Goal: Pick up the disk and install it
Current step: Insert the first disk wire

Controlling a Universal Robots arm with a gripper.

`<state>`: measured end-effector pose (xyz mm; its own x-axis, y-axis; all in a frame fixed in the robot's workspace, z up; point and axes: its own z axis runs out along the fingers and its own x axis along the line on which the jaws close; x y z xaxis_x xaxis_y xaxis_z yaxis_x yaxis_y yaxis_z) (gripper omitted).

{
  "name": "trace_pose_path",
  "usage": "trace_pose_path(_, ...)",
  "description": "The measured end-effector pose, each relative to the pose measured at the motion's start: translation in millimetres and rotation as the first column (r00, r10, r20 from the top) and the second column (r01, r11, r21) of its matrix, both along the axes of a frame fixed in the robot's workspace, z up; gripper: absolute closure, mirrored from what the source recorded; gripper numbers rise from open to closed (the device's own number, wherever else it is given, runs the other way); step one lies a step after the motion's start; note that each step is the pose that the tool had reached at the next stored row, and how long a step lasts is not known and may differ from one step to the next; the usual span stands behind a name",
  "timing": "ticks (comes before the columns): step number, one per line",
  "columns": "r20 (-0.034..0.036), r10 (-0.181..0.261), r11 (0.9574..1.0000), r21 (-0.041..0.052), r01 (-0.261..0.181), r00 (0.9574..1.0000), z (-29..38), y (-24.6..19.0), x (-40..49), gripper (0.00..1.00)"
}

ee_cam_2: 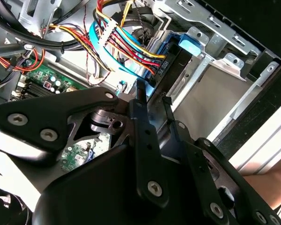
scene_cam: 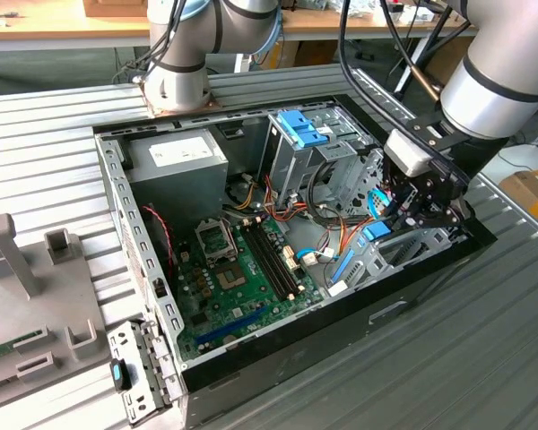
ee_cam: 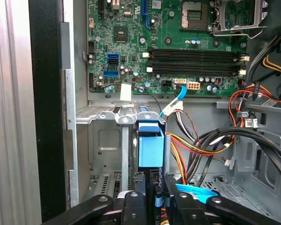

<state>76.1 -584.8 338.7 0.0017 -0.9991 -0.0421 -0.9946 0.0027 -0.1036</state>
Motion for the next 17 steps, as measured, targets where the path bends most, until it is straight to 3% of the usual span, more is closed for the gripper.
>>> trace_pose_path(1,0.0,0.0,1.0,0.0,0.0,1.0,1.0,0.0,0.0,0.7)
trace_pose_path(7,0.0,0.0,1.0,-0.0001,0.0,1.0,24.3,0.0,0.0,0.7)
trace_pose_path(9,0.0,0.0,1.0,-0.0001,0.0,1.0,38.4,0.0,0.0,0.7)
trace_pose_path(13,0.0,0.0,1.0,0.0,0.0,1.0,55.3,0.0,0.0,0.7)
trace_pose_path(17,-0.0001,0.0,1.0,-0.0017,0.0,1.0,57.3,0.3,0.1,0.7)
